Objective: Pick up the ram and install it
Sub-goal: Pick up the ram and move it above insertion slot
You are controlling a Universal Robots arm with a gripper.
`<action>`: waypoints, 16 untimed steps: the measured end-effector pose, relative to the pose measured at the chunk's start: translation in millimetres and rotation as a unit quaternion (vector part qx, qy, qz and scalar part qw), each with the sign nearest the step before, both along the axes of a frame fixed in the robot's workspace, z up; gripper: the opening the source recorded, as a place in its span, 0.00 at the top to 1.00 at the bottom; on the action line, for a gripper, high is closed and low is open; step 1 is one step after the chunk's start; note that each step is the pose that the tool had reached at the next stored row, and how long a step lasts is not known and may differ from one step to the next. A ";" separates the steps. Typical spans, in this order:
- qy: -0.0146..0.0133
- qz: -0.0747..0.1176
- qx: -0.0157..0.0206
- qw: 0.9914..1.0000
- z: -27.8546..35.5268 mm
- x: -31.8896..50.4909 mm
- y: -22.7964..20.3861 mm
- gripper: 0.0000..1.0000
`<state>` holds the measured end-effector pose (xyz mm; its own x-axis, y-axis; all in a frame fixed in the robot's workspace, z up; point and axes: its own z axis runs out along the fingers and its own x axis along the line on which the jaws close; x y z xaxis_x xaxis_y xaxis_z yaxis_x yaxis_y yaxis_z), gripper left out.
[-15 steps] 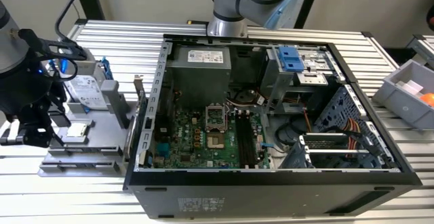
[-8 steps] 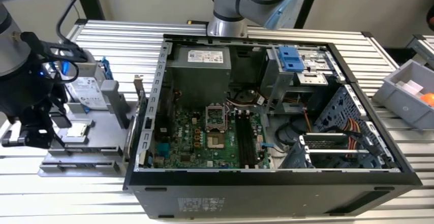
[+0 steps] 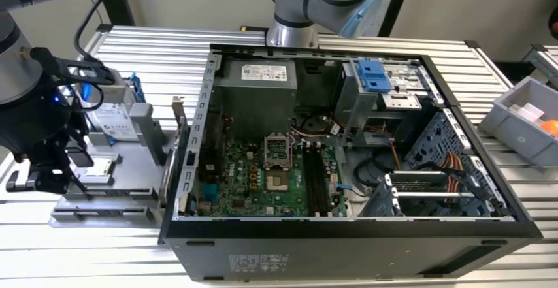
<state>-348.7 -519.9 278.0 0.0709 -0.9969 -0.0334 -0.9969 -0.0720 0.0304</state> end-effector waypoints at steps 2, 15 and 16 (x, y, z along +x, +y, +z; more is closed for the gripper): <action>0.000 0.000 0.000 1.000 -1.6 0.0 -0.1 0.00; 0.000 -0.001 -0.001 1.000 -13.1 0.1 -0.3 0.00; 0.000 -0.001 -0.001 1.000 -14.1 0.1 -0.3 0.00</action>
